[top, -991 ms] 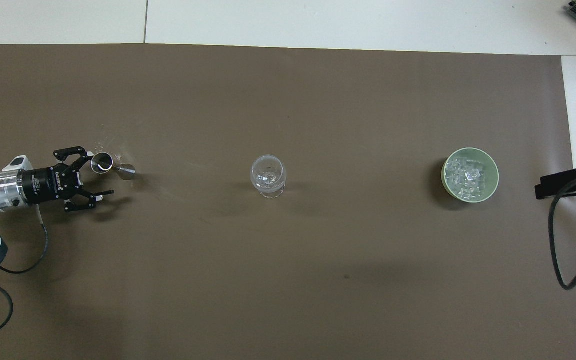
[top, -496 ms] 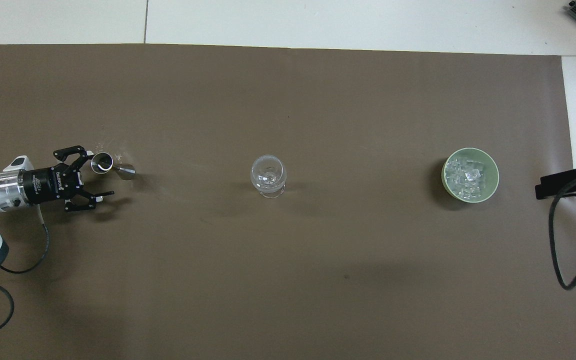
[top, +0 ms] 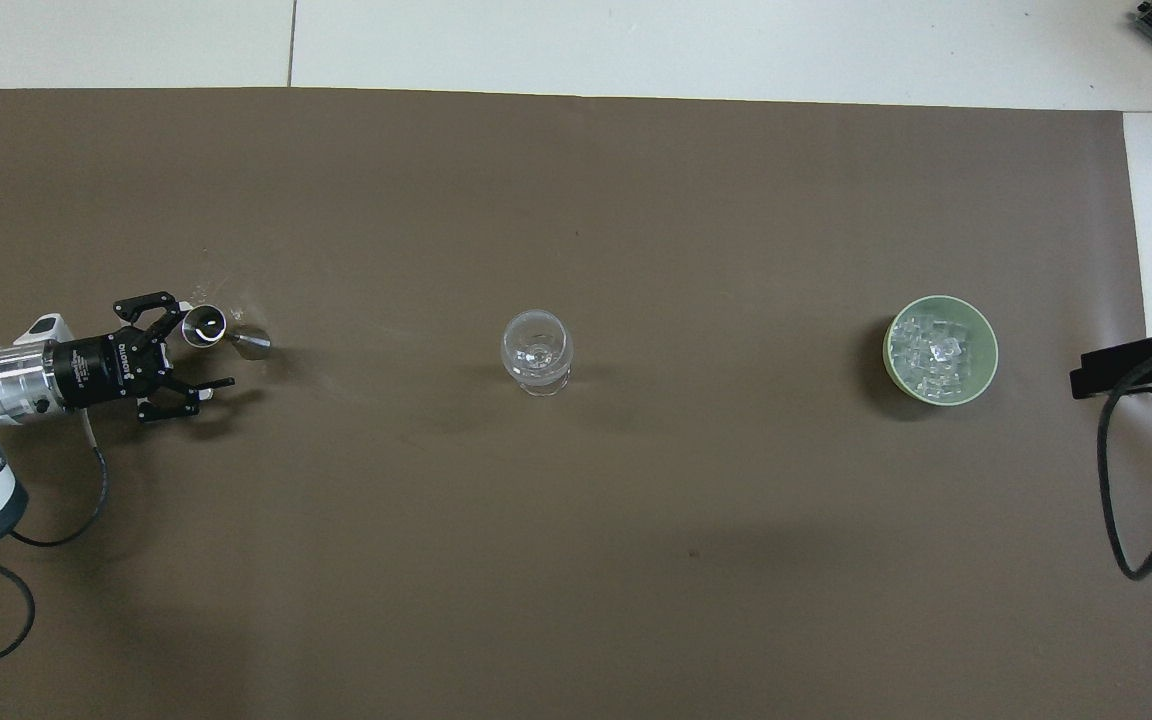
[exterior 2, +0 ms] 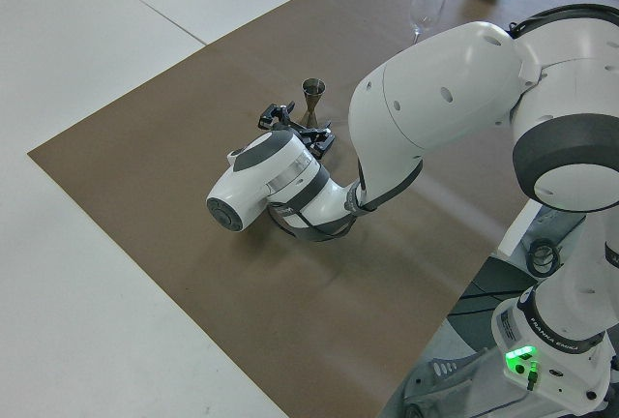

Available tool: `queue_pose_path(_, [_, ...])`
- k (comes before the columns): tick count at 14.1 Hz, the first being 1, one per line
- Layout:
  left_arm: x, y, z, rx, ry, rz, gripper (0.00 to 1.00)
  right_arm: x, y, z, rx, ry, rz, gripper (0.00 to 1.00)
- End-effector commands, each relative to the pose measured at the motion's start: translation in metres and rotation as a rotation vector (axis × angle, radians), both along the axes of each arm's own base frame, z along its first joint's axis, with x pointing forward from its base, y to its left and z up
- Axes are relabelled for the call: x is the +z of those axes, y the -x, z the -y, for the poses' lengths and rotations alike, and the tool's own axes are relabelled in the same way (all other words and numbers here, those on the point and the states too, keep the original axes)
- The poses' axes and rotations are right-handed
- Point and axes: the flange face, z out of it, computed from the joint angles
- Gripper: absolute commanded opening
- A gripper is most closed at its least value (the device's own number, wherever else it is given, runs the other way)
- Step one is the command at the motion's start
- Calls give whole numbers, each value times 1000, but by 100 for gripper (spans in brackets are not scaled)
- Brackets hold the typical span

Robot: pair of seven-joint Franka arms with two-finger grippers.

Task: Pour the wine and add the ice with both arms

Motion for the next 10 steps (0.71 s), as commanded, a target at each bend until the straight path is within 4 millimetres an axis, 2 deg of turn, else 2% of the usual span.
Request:
queue_pose_path(1, [-5,1,4,38,11,-33,90,3,4,2,20,-8,-8,100])
queue_pose_path(6, [-8,3,17,53,36,-44,85,3,4,2,20,-8,-8,100])
queue_pose_path(10, [-8,4,16,55,42,-47,70,3,4,2,20,-8,-8,100])
